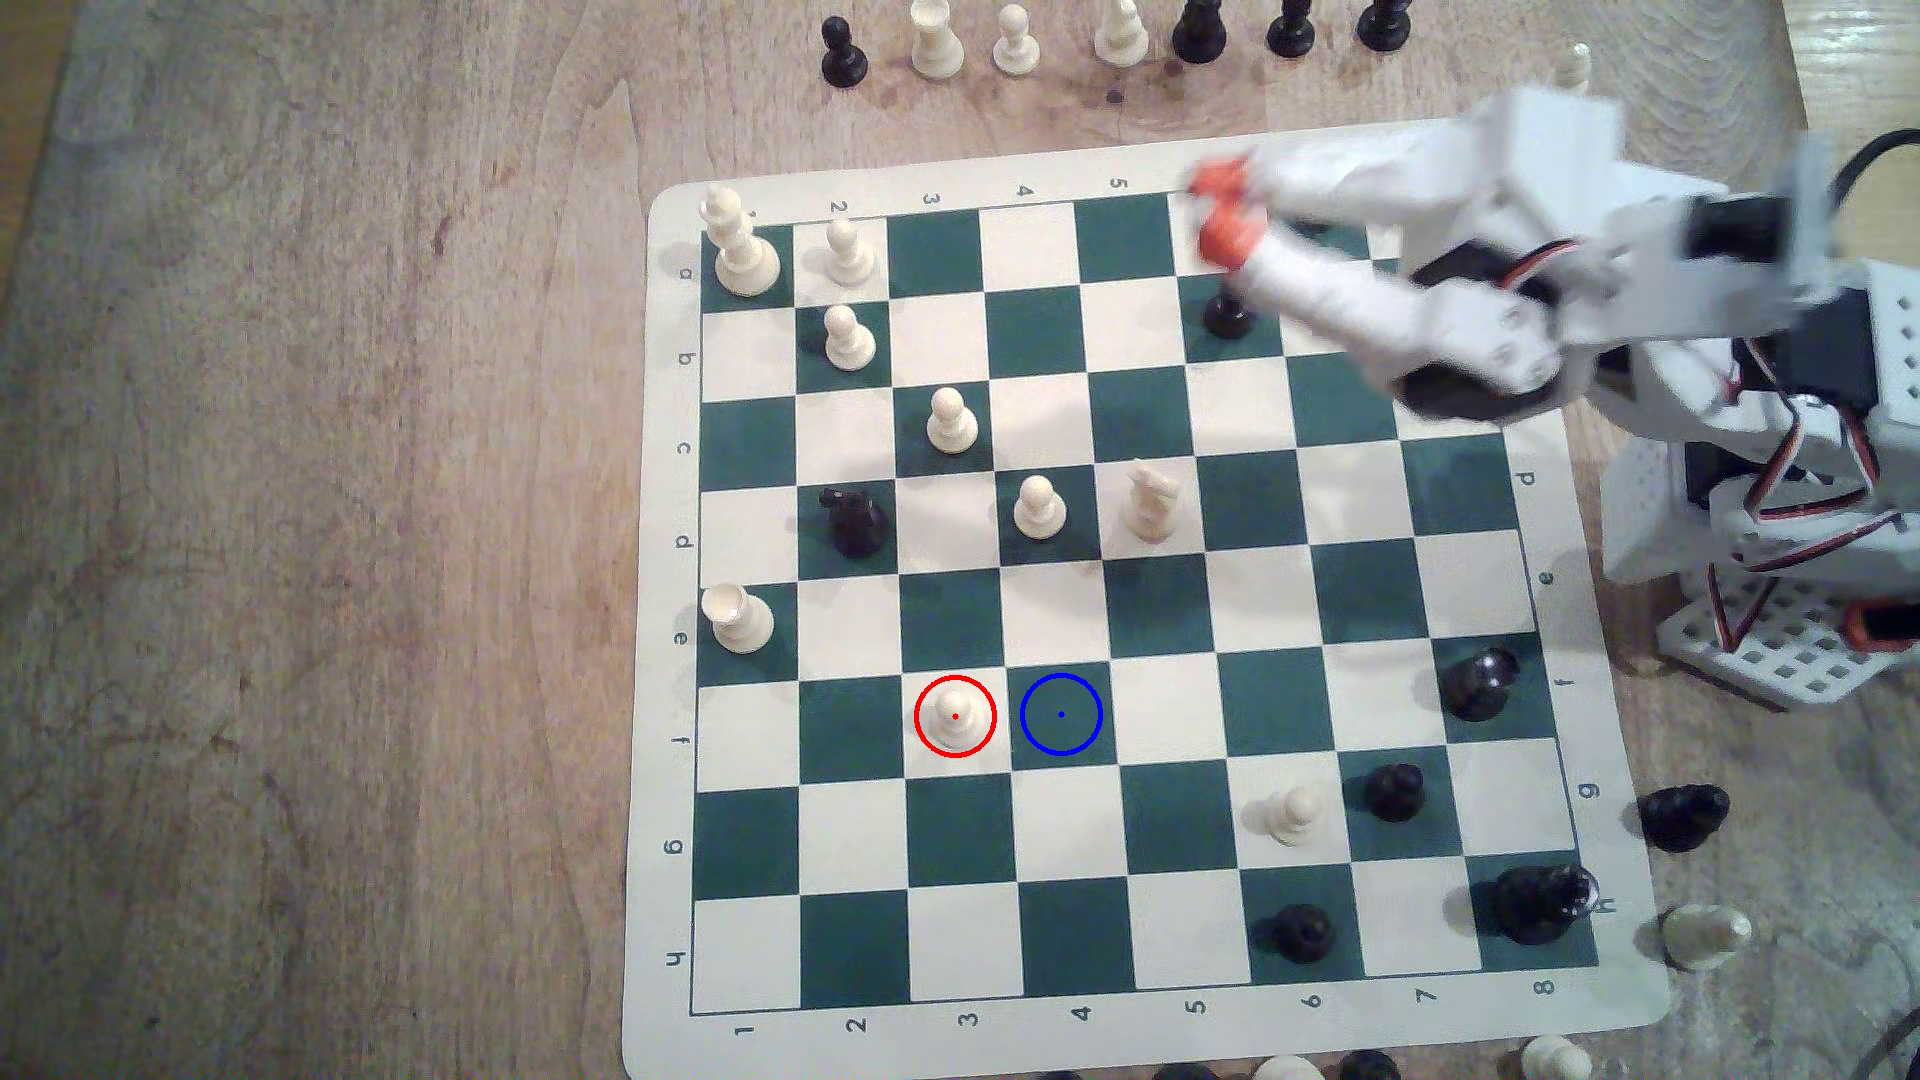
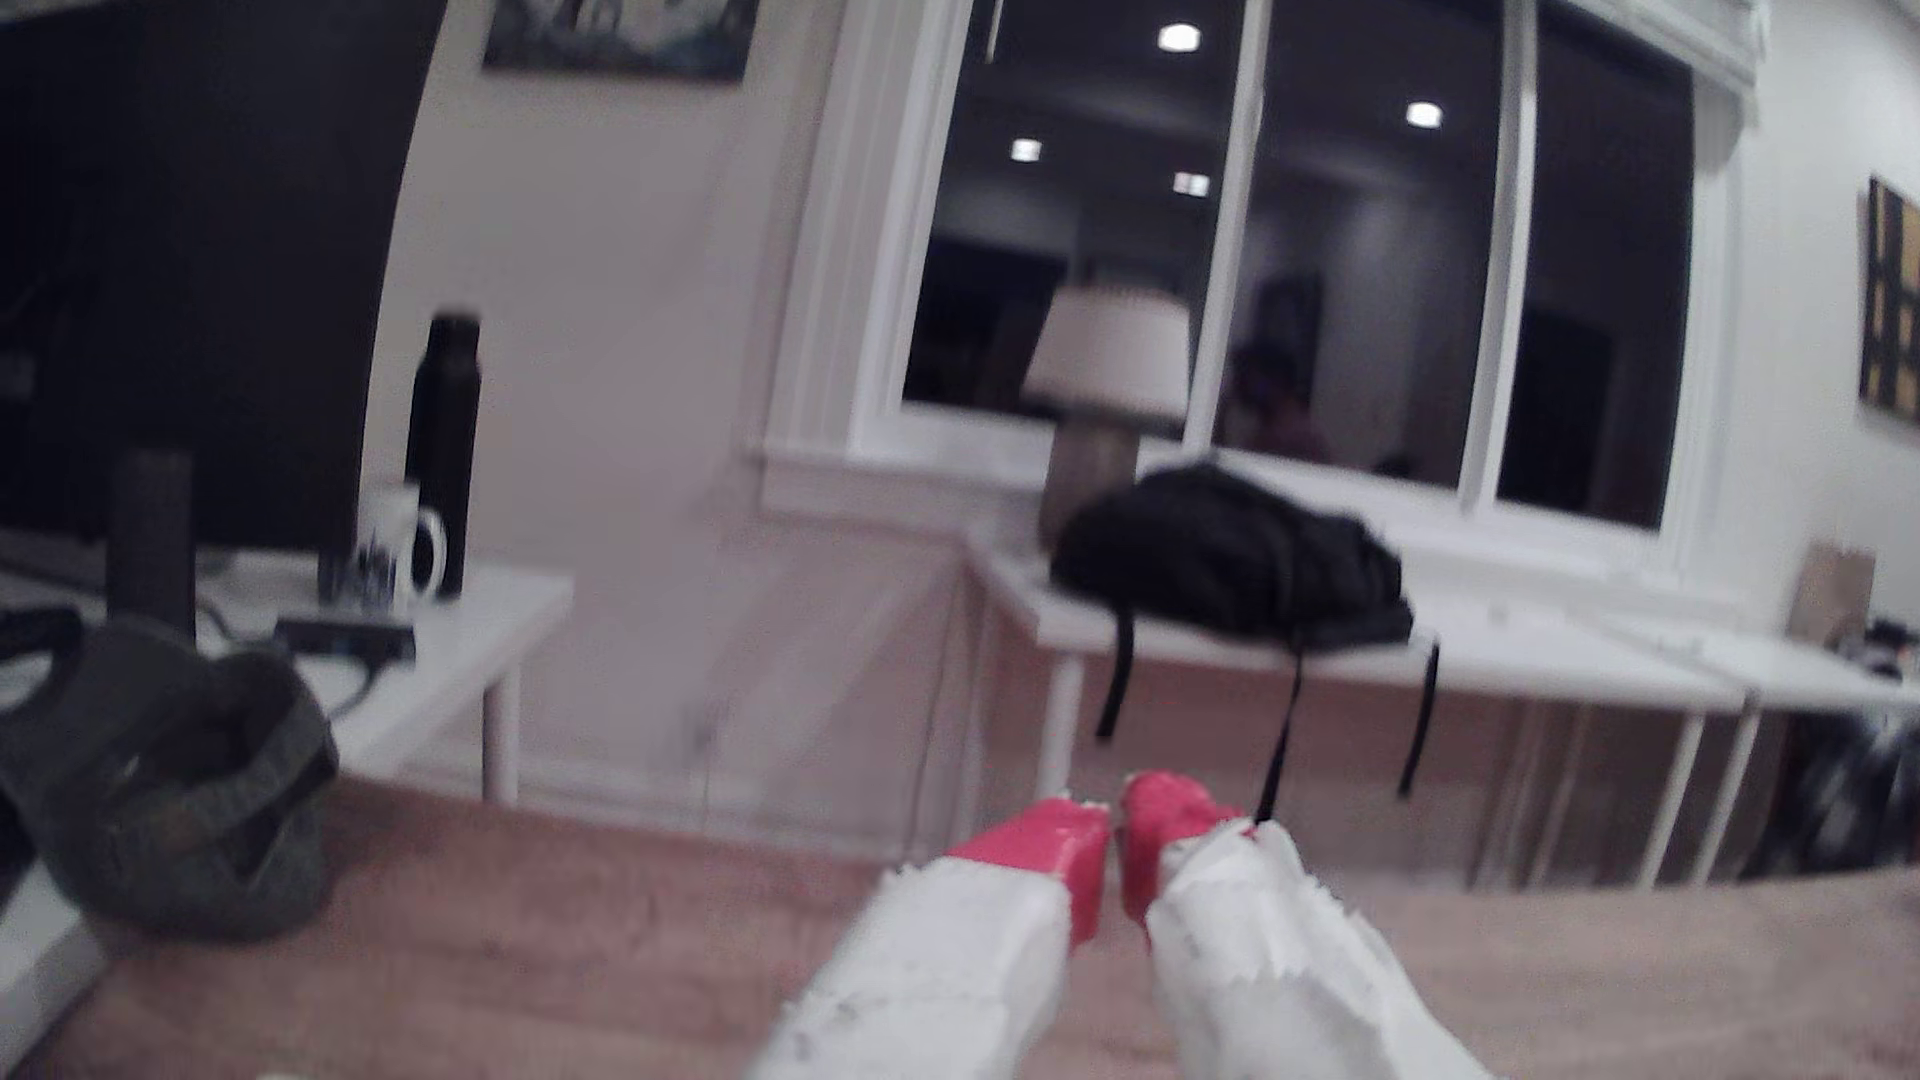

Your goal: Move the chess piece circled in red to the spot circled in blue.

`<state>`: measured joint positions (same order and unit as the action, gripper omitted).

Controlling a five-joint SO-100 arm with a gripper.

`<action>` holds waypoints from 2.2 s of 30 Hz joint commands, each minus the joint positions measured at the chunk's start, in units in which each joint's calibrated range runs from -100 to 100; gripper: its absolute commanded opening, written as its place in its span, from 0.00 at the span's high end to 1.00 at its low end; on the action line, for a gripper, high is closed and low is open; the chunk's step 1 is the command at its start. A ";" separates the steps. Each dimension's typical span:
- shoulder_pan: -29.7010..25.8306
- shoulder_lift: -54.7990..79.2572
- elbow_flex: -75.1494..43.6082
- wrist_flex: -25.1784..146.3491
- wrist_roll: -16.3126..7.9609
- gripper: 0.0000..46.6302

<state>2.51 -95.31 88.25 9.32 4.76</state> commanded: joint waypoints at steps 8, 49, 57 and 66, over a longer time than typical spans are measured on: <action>-4.03 23.75 -23.79 20.49 -5.52 0.95; -10.52 101.93 -91.24 52.10 -15.87 0.62; -12.79 107.96 -94.05 52.18 -15.82 0.62; -13.58 111.95 -98.04 52.10 -15.92 0.62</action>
<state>-10.91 18.14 -5.20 61.27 -10.92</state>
